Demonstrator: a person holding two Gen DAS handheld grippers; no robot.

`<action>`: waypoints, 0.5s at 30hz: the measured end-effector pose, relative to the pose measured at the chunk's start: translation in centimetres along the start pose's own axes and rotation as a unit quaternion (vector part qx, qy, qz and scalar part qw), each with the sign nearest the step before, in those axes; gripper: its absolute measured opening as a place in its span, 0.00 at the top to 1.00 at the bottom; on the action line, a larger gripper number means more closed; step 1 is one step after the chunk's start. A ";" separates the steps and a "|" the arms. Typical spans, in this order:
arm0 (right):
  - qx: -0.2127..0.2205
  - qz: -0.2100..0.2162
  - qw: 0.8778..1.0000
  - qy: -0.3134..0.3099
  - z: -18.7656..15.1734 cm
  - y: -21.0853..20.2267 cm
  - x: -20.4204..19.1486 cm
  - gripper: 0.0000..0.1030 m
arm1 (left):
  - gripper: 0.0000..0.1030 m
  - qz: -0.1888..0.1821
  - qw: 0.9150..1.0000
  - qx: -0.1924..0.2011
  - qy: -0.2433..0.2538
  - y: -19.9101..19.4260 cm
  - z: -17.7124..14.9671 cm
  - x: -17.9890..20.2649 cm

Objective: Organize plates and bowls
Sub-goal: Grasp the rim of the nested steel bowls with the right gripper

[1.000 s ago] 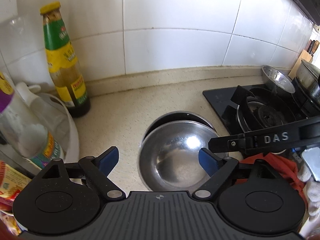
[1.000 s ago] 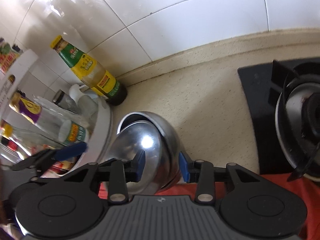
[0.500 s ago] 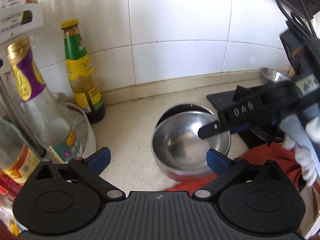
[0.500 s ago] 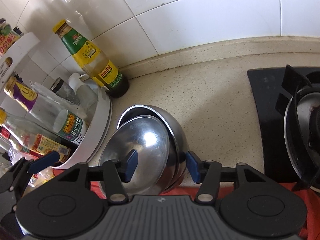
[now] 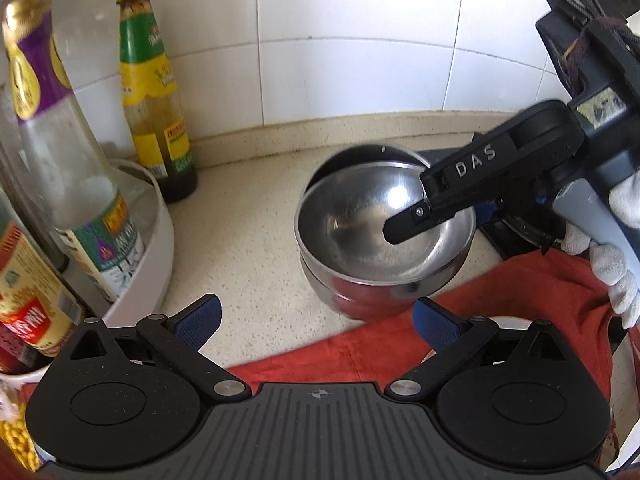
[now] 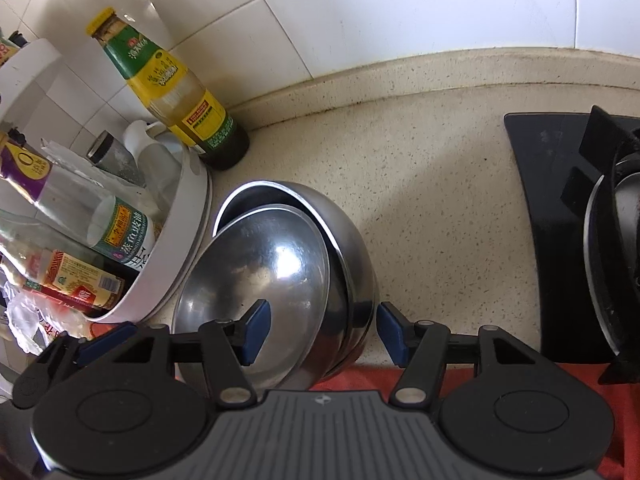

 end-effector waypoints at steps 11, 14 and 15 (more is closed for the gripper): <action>-0.011 0.001 1.000 0.016 1.3 1.6 0.7 0.43 | 0.00 -0.042 0.999 -0.025 0.013 4.2 -0.6 -0.7; -0.019 0.011 1.000 0.022 1.6 2.3 0.9 0.41 | 0.00 -0.056 0.998 -0.034 0.017 5.6 -0.7 -1.2; -0.021 0.012 0.999 0.022 1.7 2.5 0.9 0.41 | 0.00 -0.066 0.997 -0.037 0.017 6.1 -0.8 -1.4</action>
Point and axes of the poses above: each gripper's, at about its wrist camera, not at the fingertips, and y roughly the way its jaws point, x to its right, z to its top, the point moved 4 cm from there along y, roughly the way its jaws point, and after that the axes turned 11 degrees about -z, right-handed, at the moved point
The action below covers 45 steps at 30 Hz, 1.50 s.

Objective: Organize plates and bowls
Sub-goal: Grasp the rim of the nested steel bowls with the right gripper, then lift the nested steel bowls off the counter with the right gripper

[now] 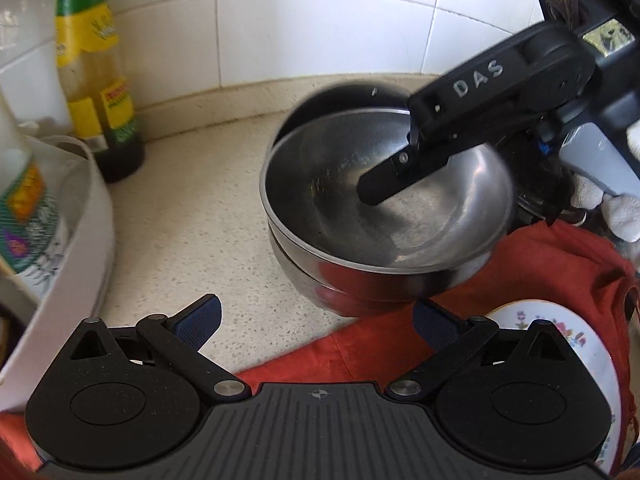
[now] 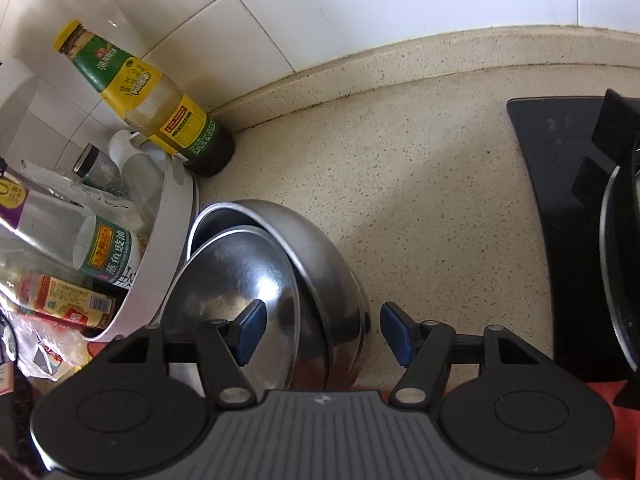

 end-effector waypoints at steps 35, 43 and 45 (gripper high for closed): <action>0.141 0.034 0.987 0.064 3.9 -2.5 3.0 0.39 | 0.00 -0.042 0.992 0.108 -0.056 -3.4 2.6 -1.3; 0.122 0.024 0.992 0.030 3.4 -1.1 1.8 0.39 | 0.00 -0.045 0.991 0.125 -0.017 -4.8 1.7 -0.5; 0.104 0.022 0.994 0.041 3.3 -0.2 2.3 0.39 | 0.00 -0.029 0.992 0.126 -0.009 -3.9 1.6 -0.2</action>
Point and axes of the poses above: each gripper's, at about its wrist camera, not at the fingertips, and y roughly the way its jaws point, x to its right, z to its top, the point moved 4 cm from there along y, roughly the way its jaws point, and after that the axes turned 11 degrees about -z, right-handed, at the moved point
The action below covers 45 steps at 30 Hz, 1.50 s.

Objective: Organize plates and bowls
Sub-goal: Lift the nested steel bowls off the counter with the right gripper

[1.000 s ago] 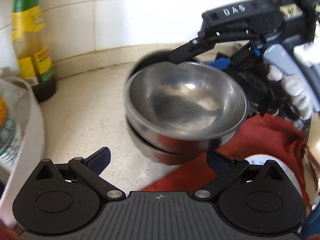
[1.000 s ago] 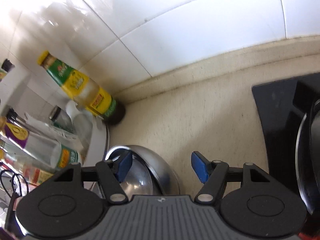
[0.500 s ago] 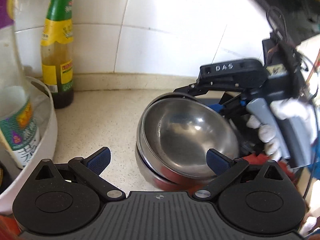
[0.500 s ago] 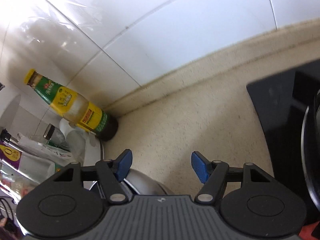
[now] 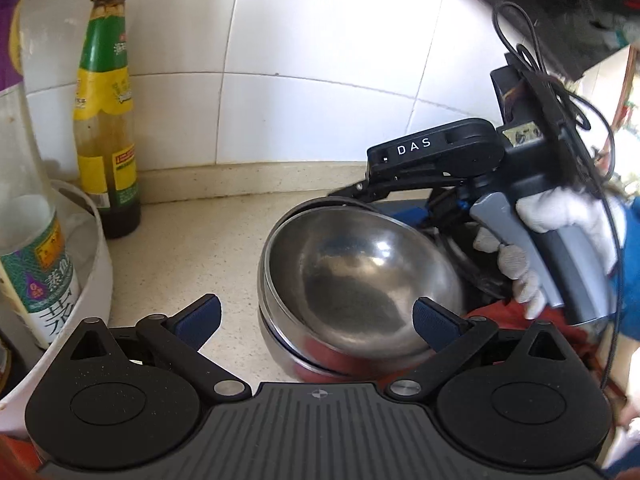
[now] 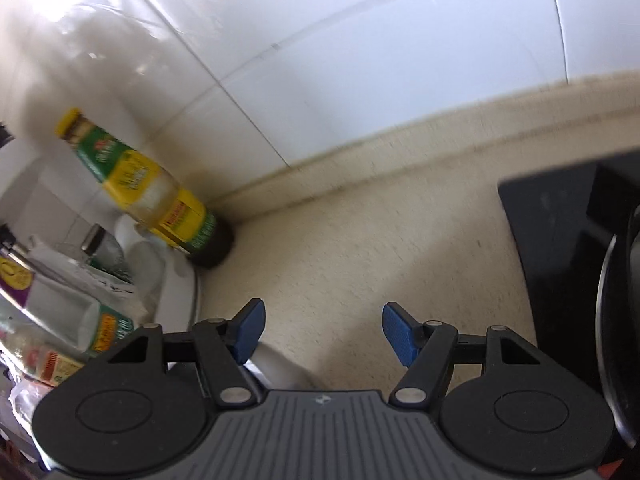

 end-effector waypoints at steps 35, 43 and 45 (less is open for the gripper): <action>0.018 -0.005 0.998 -0.054 0.7 -0.8 -1.2 0.39 | 0.01 -0.076 0.995 0.027 0.061 -1.3 -1.1 5.5; -0.011 0.096 0.994 -0.046 0.9 -3.6 -1.2 0.31 | 0.00 0.000 0.997 0.008 0.081 -2.5 -1.9 1.6; -0.024 0.099 0.992 -0.079 0.2 -3.6 -2.0 0.30 | 0.00 -0.002 0.996 -0.014 0.083 -1.4 -2.6 0.6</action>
Point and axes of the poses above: each gripper's, at about its wrist camera, not at the fingertips, and y roughly the way its jaws point, x to its right, z to its top, the point moved 4 cm from there along y, roughly the way its jaws point, and after that the axes turned 11 degrees about -z, right-handed, at the moved point
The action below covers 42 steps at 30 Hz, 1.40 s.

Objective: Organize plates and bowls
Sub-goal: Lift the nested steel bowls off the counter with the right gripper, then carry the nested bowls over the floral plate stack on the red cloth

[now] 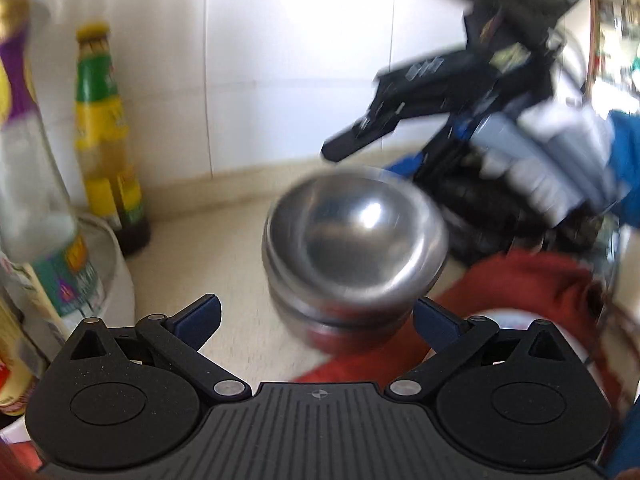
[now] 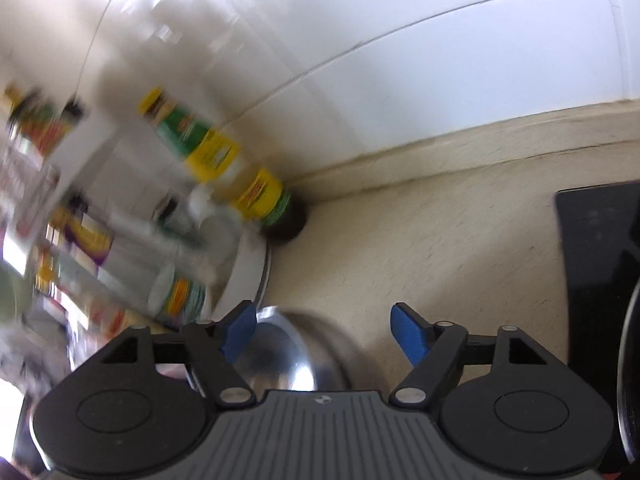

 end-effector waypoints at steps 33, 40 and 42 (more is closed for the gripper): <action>-0.093 0.009 0.994 0.062 1.4 8.2 4.1 0.25 | 0.00 0.054 0.997 -0.060 0.015 15.2 4.2 -3.6; -0.096 0.022 0.993 0.071 1.8 8.9 3.9 0.23 | 0.00 0.058 0.996 -0.066 0.014 16.4 4.5 -4.3; -0.097 0.028 0.991 0.083 1.9 9.2 4.0 0.20 | 0.00 0.056 0.996 -0.068 0.014 16.5 4.5 -4.4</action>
Point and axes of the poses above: each gripper's, at about its wrist camera, not at the fingertips, and y roughly the way its jaws point, x to its right, z to its top, the point moved 4 cm from there along y, roughly the way its jaws point, and after that the axes turned 11 degrees about -z, right-handed, at the moved point
